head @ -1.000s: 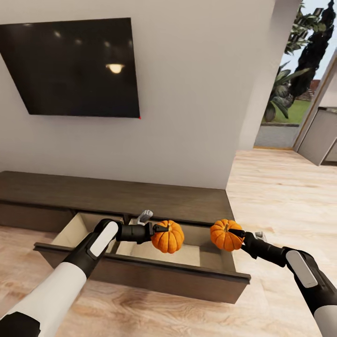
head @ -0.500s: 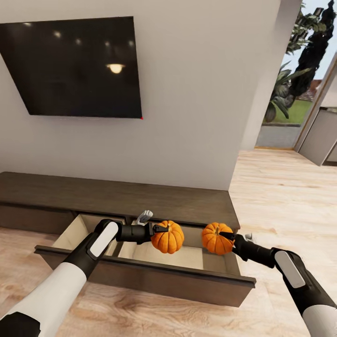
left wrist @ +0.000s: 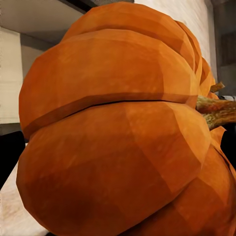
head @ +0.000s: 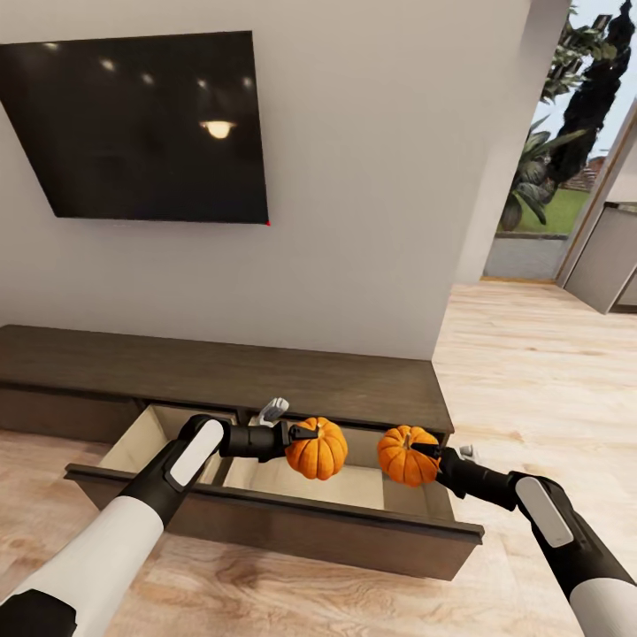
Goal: Place each of the two pumpkins and all three candles from the living room inside a cabinet in the living room (use any cabinet), then make sure every cabinet is closed, and position the cauldron so it is next to a table in the living room.
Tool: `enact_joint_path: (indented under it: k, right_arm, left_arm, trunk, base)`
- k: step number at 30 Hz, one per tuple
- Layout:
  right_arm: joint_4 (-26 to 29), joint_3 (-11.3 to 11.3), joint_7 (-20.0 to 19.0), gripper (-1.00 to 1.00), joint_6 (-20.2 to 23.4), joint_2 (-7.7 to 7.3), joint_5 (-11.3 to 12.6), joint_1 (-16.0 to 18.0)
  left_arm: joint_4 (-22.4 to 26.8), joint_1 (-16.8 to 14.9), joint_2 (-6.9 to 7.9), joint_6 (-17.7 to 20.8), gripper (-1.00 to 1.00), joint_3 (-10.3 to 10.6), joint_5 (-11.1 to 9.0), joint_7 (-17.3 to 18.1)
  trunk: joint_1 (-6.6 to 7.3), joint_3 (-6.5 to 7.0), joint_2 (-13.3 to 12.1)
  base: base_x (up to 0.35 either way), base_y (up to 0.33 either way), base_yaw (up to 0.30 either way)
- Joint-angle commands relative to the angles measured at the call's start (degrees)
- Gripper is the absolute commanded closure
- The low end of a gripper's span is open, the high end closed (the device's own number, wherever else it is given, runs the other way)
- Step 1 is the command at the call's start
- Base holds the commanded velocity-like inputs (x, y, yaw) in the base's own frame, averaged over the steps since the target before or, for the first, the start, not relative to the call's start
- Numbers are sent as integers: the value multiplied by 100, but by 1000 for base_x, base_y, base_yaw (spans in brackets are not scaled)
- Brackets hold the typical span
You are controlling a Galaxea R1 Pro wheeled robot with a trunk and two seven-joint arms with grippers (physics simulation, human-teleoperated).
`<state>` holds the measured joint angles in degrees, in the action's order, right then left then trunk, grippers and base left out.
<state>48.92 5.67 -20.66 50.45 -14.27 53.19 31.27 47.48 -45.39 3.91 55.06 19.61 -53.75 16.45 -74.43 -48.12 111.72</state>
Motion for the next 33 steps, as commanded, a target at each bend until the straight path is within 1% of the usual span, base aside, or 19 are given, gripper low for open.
enact_joint_path:
  k: [1, 5, 7, 8, 9, 11, 14, 24, 29, 33]
  right_arm:
    - [-2, 17, -34, 100, 28, 2, -18, 3]
    - [-14, 17, -26, 100, 32, 3, -12, 1]
    - [-18, 6, 66, 100, 61, 6, -11, 0]
    - [-20, 4, 190, 100, 145, 18, -8, 0]
    - [-21, 17, 320, 100, 252, 50, -4, -2]
    - [-22, 32, 455, 100, 359, 97, 0, -3]
    - [-22, 43, 552, 100, 440, 139, 0, -3]
    - [-23, 48, 606, 100, 482, 167, -1, 1]
    - [-23, 44, 609, 100, 483, 170, -1, -1]
    - [-23, 40, 612, 100, 483, 176, -1, 0]
  left_arm:
    - [-1, -4, 5, -3, 100, 10, 49, 44]
    - [-8, -4, 5, 1, 100, 11, 49, 41]
    - [-10, -4, 5, 7, 100, 14, 49, 34]
    - [-10, -4, 5, 12, 100, 13, 47, 31]
    - [-11, -4, 5, 16, 100, 11, 45, 24]
    - [-13, -4, 3, 19, 100, 9, 43, 9]
    - [-45, -9, 3, 25, 100, 8, 35, -14]
    - [-133, -15, -4, 22, 100, 8, 28, -36]
    - [-466, -30, -4, 22, 100, 7, 24, -35]
    - [-560, -34, -4, 20, 100, 7, 26, -30]
  trunk:
    - [1, -5, 2]
    - [1, -5, 2]
    - [1, -5, 2]
    - [1, -5, 2]
    - [1, -5, 2]
    - [1, -5, 2]
    - [1, -5, 2]
    - [1, -5, 2]
    - [1, -5, 2]
    - [1, -5, 2]
  base:
    - [69, 0, 0]
    - [84, 0, 0]
    - [31, 0, 0]
    - [17, 0, 0]
    - [11, 0, 0]
    - [7, 0, 0]
    - [3, 0, 0]
    - [-58, 5, 0]
    - [-10, 1, 0]
    - [-2, 0, 0]
